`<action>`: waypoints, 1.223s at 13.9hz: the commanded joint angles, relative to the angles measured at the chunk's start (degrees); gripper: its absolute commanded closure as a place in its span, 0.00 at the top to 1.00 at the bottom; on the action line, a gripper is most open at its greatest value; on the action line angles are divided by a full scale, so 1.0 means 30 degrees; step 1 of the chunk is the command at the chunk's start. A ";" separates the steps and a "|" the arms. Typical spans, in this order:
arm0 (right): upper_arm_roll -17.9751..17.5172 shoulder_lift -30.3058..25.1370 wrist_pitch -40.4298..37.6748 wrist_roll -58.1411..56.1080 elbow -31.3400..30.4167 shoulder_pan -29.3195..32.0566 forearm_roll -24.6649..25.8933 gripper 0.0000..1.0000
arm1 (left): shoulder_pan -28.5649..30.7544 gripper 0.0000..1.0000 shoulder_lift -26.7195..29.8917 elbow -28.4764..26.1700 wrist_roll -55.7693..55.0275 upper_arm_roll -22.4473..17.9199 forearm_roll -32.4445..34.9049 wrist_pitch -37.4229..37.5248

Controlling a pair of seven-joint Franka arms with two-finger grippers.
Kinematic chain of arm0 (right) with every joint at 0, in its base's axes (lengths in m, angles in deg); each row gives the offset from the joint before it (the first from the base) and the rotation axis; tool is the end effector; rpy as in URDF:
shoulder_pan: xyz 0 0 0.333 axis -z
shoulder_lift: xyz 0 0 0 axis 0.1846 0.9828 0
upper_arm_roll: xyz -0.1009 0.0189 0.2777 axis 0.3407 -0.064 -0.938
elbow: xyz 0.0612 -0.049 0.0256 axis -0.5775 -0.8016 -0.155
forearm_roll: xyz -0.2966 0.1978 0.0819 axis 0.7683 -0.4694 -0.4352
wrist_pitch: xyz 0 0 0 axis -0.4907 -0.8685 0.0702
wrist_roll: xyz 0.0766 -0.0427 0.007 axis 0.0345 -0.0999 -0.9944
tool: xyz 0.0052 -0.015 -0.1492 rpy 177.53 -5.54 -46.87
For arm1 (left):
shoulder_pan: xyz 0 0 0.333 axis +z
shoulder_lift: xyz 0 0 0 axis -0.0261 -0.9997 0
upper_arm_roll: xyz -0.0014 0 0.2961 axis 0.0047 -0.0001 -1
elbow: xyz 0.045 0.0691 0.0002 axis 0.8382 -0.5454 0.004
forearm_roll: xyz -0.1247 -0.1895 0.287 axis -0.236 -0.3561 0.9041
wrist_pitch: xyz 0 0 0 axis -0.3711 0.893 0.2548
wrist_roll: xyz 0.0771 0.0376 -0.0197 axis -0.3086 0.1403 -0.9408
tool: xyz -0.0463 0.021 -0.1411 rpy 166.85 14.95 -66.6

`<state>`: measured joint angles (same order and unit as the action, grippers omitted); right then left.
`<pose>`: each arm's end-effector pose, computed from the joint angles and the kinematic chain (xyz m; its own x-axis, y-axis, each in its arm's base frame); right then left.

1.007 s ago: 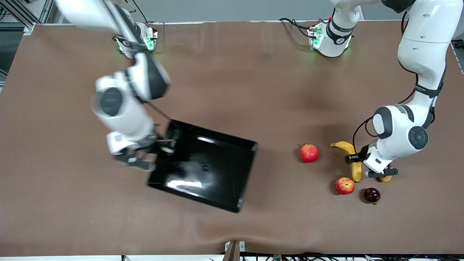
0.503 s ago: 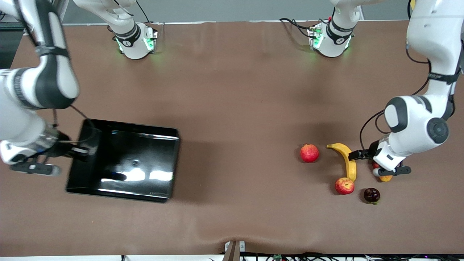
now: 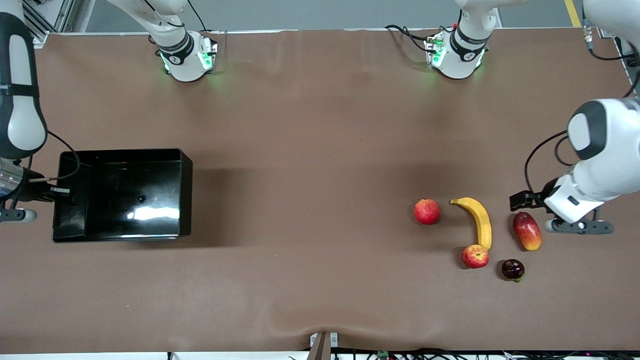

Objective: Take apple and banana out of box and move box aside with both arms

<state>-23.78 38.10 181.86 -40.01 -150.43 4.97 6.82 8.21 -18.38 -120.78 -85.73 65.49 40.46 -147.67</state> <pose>0.5739 -0.1786 0.3168 0.9996 -0.0014 0.0275 0.0012 -0.9957 -0.0924 0.6174 0.0074 0.3718 0.9966 -0.0828 -0.0019 -0.0828 -0.9965 -0.0148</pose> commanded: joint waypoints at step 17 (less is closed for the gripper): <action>-0.0547 0.1885 0.9145 -0.0995 -0.2877 0.1301 -0.1636 1.00 | 0.0397 1.00 0.4923 0.4308 -0.4656 0.2482 0.0157 0.8665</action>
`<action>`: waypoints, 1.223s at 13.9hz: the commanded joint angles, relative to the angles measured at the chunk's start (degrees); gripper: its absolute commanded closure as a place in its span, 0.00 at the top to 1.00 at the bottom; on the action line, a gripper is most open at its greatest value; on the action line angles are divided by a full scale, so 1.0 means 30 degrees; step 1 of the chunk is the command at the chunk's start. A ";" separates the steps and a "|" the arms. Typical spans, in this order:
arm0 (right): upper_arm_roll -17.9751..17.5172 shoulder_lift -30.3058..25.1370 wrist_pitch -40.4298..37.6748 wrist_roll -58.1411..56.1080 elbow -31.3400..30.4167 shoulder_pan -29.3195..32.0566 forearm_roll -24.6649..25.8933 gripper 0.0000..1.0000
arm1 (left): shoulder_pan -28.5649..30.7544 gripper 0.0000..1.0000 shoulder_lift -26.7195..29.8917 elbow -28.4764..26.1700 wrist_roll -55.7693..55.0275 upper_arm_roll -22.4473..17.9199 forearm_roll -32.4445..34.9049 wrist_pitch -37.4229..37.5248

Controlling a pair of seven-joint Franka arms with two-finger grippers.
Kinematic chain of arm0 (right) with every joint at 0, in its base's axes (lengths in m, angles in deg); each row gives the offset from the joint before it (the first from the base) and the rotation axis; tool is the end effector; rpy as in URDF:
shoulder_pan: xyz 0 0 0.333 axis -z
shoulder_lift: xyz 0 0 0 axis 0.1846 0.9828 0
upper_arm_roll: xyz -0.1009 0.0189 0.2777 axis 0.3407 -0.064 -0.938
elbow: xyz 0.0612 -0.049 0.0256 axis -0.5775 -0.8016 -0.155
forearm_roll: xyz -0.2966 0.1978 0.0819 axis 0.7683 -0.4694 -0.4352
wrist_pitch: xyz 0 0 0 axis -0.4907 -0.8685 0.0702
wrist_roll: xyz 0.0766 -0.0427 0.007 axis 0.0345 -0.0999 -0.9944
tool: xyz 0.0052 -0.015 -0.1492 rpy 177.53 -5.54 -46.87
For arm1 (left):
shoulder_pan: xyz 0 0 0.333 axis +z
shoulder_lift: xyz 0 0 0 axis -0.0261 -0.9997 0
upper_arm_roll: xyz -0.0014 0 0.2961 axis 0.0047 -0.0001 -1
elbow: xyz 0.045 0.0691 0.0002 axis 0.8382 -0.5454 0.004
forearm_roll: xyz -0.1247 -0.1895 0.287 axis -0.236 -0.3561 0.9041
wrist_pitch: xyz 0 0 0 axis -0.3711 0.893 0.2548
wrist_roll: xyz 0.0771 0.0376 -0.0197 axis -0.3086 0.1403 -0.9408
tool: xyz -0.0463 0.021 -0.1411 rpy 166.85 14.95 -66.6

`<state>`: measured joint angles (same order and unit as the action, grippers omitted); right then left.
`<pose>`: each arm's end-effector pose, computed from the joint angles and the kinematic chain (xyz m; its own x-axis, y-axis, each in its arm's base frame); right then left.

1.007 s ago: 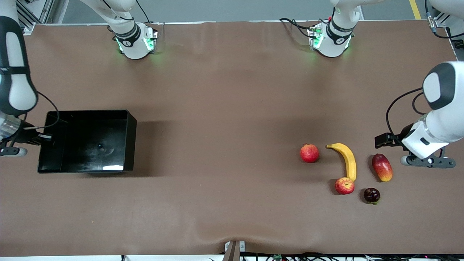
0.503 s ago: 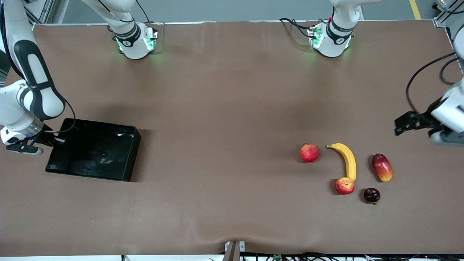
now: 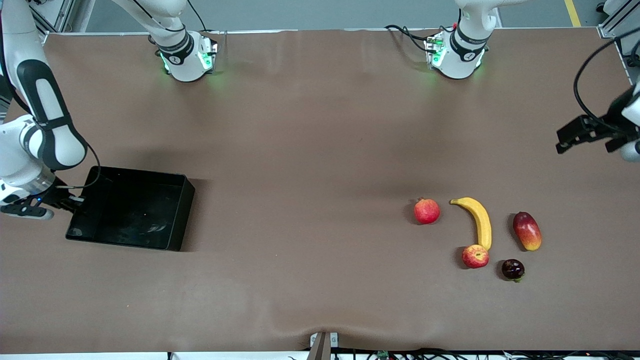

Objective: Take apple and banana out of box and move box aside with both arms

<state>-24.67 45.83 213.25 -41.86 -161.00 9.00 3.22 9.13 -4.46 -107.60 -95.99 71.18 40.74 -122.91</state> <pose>0.5659 -0.2257 0.2127 0.9650 -0.1122 0.2371 -0.1126 -0.9936 -0.0117 0.5470 -0.0351 0.5800 0.9985 0.0325 0.0444 0.0343 -0.9985 -0.0415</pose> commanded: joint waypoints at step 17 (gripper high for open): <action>-0.0340 -0.7490 -1.8691 0.8585 0.5332 -0.6073 0.1965 1.00 | -0.2486 1.00 0.3505 -0.2632 -0.1123 -0.2136 -0.1194 0.1027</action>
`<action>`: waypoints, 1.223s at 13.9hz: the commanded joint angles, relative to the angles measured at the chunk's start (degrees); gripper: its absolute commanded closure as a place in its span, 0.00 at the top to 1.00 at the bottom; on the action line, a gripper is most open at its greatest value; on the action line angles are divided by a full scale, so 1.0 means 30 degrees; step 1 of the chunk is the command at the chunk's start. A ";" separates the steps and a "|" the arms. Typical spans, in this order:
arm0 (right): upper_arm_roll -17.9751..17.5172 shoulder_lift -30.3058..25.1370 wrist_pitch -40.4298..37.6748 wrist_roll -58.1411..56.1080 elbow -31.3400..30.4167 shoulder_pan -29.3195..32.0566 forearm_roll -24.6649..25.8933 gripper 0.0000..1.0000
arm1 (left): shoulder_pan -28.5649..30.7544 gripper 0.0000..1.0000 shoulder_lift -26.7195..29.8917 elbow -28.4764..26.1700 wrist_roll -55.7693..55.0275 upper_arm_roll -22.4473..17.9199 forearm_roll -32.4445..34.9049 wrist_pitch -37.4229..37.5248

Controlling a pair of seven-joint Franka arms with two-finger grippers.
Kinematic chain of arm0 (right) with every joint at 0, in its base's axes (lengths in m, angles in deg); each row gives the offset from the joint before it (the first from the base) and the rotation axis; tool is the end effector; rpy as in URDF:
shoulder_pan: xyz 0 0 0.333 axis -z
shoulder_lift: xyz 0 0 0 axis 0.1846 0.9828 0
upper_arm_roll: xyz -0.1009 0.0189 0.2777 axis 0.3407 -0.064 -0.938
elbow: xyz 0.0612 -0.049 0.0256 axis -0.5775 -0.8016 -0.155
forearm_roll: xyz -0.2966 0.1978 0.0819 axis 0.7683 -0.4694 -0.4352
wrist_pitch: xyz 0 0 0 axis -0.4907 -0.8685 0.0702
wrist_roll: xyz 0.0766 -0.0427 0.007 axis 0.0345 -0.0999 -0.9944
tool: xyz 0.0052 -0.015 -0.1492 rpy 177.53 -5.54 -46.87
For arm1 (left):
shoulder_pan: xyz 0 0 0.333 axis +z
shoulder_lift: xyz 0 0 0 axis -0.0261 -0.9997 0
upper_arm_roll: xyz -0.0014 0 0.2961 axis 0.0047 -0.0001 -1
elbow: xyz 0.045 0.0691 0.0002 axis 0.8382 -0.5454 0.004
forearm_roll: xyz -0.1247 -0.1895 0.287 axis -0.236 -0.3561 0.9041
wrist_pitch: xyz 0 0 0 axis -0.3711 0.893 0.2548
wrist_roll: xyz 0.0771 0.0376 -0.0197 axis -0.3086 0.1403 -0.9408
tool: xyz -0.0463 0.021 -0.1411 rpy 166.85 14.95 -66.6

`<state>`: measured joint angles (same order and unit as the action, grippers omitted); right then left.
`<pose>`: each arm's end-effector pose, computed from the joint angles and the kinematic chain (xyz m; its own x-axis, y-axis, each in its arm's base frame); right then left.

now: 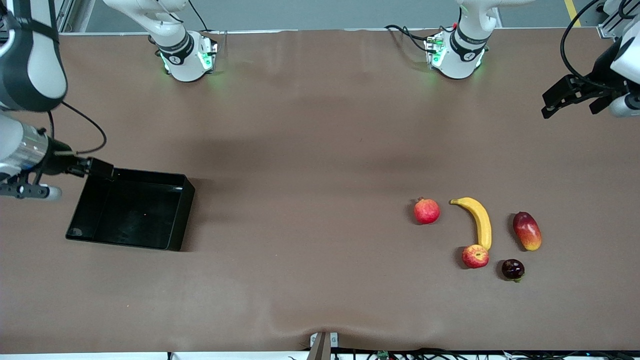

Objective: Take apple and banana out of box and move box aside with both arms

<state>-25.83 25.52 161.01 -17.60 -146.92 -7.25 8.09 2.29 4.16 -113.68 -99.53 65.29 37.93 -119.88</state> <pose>0.5482 -0.0252 0.4411 0.9913 -0.0949 -0.0914 -0.1042 -0.9891 -0.1037 0.4950 -0.0528 0.6056 0.9966 0.0762 0.0319 0.0768 -0.9969 -0.0174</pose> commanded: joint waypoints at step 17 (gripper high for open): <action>0.0106 -0.1543 -0.7323 0.1643 0.5658 -0.1569 0.2011 1.00 | -0.0559 1.00 0.0869 -0.0576 0.0084 -0.0671 -0.0231 0.0634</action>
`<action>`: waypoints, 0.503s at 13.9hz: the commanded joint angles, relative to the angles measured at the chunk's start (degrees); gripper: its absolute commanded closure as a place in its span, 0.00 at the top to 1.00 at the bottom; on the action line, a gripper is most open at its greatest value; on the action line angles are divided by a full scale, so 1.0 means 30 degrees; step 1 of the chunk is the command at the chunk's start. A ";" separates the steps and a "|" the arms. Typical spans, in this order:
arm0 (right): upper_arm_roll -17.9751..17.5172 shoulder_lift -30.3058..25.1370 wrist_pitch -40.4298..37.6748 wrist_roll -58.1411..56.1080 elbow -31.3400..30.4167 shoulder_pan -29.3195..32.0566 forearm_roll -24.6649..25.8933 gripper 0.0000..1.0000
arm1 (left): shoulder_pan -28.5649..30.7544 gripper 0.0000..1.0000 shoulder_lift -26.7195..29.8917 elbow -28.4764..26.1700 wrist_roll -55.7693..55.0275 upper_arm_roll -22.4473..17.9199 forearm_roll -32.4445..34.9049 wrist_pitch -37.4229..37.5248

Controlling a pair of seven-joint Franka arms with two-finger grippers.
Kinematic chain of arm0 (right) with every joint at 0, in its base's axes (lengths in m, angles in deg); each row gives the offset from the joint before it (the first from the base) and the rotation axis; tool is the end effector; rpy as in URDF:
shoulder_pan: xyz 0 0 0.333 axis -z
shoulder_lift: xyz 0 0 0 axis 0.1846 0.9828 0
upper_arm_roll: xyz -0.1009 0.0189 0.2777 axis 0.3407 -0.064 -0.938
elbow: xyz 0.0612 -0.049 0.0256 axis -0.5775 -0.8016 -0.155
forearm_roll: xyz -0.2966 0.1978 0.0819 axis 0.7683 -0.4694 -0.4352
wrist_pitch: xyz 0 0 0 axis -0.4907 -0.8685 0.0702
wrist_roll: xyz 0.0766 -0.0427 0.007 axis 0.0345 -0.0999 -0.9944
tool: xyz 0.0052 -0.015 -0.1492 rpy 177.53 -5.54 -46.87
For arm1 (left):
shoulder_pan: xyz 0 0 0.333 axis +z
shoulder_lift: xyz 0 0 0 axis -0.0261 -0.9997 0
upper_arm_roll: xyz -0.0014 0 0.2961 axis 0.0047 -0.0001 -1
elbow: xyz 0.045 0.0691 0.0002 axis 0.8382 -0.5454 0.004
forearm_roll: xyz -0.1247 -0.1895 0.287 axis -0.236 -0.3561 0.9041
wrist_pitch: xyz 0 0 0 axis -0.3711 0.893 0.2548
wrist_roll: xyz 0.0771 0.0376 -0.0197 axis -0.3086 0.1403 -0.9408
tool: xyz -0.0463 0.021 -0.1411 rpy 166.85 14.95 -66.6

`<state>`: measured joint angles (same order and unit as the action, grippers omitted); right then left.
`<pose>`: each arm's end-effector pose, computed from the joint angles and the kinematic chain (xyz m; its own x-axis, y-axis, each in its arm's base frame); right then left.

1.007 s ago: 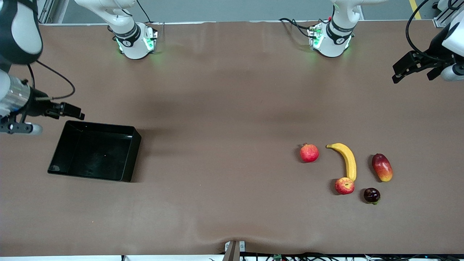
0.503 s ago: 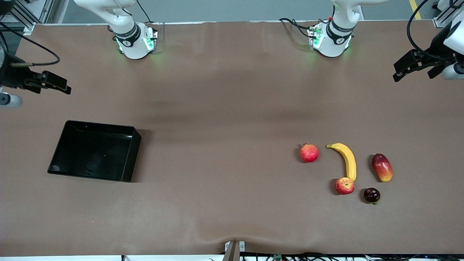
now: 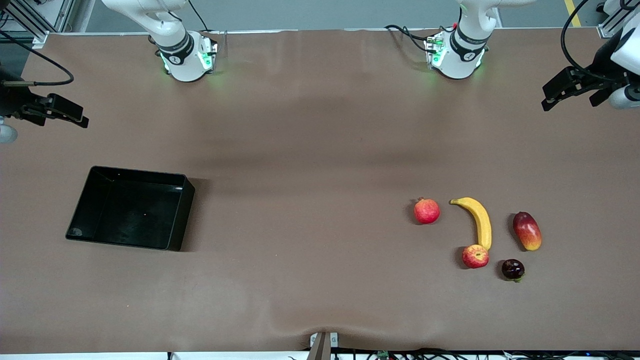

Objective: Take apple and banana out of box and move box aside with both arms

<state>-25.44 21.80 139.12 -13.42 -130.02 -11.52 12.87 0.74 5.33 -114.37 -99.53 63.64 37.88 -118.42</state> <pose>0.5106 0.0022 0.5753 0.9908 -0.0739 -0.1137 -0.0764 -0.9969 -0.0174 0.4854 -0.0509 0.6082 0.9968 0.0784 0.0150 0.0787 -0.9967 -0.0192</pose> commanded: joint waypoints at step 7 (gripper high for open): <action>0.0035 -0.0272 -0.0054 0.0101 -0.0092 -0.0057 0.0418 1.00 | -0.0130 1.00 -0.0283 0.0209 0.0085 -0.0122 -0.0185 0.0118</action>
<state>-25.36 21.77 139.25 -13.42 -130.00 -11.52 13.28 0.74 5.07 -114.56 -99.53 63.64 37.88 -118.40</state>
